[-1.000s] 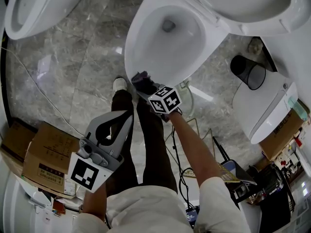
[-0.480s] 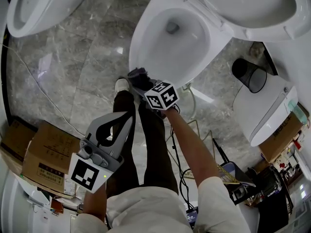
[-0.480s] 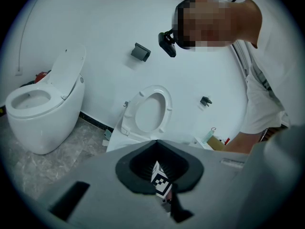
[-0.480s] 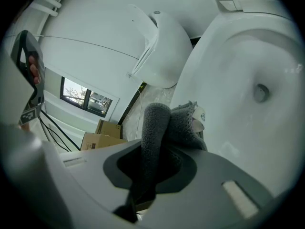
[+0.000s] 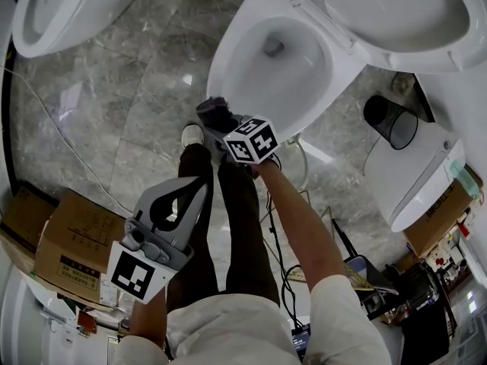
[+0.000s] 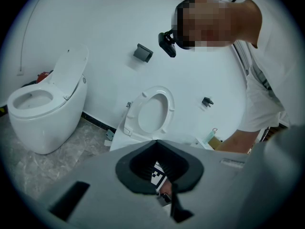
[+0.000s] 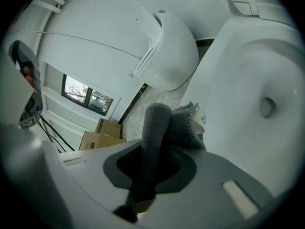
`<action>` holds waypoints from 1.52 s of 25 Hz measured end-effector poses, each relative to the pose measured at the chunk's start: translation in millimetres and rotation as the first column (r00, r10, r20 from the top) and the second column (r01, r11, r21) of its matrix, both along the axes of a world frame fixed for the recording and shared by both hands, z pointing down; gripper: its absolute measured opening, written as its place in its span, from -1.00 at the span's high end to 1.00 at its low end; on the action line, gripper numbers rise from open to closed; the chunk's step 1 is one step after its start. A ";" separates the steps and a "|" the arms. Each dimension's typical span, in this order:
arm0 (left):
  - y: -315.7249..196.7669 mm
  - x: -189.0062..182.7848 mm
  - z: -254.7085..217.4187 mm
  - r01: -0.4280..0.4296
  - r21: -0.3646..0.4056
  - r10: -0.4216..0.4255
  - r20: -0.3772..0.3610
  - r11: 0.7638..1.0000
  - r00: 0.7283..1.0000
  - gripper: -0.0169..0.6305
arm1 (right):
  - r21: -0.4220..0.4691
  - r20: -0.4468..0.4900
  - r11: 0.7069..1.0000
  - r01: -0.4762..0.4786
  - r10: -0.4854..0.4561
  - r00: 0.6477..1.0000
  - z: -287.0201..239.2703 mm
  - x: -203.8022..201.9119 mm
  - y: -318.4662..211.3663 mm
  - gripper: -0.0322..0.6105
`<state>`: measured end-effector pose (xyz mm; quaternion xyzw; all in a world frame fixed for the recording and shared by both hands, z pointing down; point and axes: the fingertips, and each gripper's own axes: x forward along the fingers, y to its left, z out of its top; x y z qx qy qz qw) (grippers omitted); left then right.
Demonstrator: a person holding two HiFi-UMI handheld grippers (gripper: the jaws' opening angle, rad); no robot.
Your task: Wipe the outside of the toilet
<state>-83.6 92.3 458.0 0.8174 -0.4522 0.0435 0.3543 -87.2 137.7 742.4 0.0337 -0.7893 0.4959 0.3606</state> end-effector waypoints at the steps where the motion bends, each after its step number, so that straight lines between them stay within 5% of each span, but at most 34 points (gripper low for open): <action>1: -0.2 -0.9 0.4 0.001 0.000 -0.001 0.000 1.000 1.000 0.95 | 0.003 0.001 1.000 0.003 -0.003 1.000 0.2 -1.4 -2.6 0.73; 38: -12.1 -31.8 12.8 0.033 -0.023 -0.033 -0.007 0.999 0.999 0.95 | 0.120 -0.056 0.958 0.259 -0.254 0.966 2.3 -24.0 -99.0 0.73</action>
